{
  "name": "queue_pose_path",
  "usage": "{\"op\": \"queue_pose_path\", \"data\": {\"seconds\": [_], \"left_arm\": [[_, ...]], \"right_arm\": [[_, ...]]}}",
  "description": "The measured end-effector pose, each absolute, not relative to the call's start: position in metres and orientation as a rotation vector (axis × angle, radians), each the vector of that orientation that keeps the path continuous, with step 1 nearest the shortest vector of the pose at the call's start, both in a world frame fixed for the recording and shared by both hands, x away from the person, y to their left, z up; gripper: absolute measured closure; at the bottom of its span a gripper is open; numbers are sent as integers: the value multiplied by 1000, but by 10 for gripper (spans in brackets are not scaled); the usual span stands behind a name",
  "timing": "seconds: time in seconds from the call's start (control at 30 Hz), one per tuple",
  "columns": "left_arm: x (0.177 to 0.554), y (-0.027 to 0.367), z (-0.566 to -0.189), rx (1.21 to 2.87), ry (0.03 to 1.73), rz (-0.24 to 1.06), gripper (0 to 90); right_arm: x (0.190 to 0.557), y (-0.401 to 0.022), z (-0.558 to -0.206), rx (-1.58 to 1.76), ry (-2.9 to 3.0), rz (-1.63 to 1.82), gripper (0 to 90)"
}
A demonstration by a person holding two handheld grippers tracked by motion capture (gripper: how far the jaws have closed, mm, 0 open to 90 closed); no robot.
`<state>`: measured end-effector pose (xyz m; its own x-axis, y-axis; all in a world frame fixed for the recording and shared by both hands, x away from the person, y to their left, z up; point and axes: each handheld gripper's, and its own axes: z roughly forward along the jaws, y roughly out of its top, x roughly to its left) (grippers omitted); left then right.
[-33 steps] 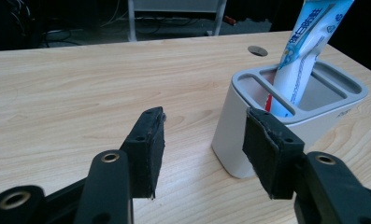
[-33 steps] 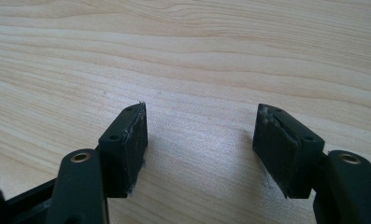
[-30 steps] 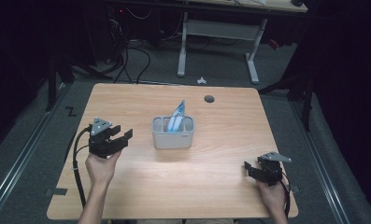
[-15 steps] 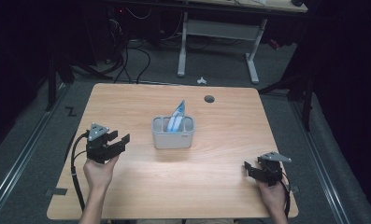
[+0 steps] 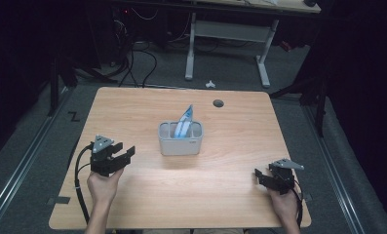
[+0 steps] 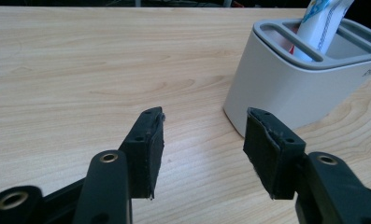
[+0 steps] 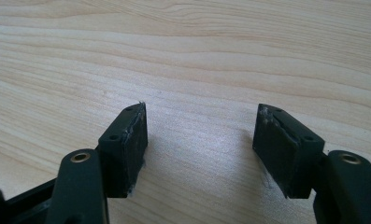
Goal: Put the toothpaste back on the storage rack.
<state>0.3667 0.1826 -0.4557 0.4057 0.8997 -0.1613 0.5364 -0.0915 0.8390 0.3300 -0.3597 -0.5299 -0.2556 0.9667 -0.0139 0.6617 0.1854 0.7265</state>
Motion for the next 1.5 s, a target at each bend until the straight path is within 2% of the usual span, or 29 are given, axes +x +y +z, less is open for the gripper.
{"op": "queue_pose_path", "data": {"seconds": [1.5], "left_arm": [[358, 171, -512, 1857, 1331, 455, 438]], "right_arm": [[330, -359, -530, 1521, 1992, 845, 356]]}}
